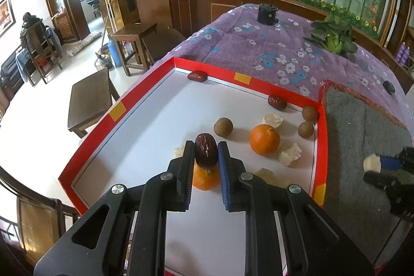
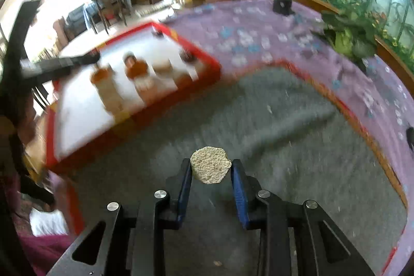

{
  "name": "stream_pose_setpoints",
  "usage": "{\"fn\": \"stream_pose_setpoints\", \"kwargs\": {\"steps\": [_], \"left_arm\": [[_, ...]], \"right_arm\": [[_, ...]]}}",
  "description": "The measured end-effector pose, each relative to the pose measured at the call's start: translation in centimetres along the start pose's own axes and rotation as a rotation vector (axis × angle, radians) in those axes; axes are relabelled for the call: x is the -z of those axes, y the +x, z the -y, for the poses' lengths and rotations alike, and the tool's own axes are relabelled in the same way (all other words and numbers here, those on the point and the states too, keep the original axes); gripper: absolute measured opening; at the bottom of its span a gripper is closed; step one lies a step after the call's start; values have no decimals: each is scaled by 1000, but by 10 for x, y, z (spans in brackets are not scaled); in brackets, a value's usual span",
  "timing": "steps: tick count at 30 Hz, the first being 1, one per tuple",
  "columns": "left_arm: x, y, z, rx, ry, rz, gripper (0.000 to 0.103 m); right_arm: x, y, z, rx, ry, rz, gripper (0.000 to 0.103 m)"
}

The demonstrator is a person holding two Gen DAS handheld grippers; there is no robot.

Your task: Organize fruits

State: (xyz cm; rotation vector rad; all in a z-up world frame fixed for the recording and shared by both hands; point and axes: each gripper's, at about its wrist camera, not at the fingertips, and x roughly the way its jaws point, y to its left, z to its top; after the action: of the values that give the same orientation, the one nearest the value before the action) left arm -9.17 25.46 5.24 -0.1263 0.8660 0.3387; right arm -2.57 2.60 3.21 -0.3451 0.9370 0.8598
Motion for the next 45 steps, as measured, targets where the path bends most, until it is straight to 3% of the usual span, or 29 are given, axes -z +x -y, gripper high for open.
{"fn": "stream_pose_setpoints", "kwargs": {"steps": [6, 12, 18, 31, 32, 33, 34, 36, 42, 45], "left_arm": [[0, 1, -4, -8, -4, -9, 17], [3, 6, -6, -25, 2, -13, 17], [3, 10, -5, -40, 3, -7, 17], [1, 18, -4, -98, -25, 9, 18], [1, 18, -3, -103, -26, 11, 19], [2, 17, -3, -111, -28, 14, 30], [3, 17, -2, -122, -30, 20, 48], [4, 14, -2, -123, -39, 40, 65], [4, 7, 0, -106, -64, 53, 65], [5, -1, 7, -98, -56, 75, 65]], "right_arm": [[-44, 22, -37, -79, -63, 27, 30], [-67, 50, -74, -78, -157, -3, 30], [-78, 73, -87, -56, -190, -32, 30], [-78, 67, -84, -144, -111, 8, 32], [-77, 64, -82, -154, -100, 17, 34], [-75, 61, -81, -161, -91, 23, 35], [-74, 59, -80, -167, -85, 29, 38], [-73, 54, -80, -175, -79, 45, 40], [-63, 42, -75, -130, -47, 67, 41], [-53, 30, -71, -64, -31, 98, 48]]}}
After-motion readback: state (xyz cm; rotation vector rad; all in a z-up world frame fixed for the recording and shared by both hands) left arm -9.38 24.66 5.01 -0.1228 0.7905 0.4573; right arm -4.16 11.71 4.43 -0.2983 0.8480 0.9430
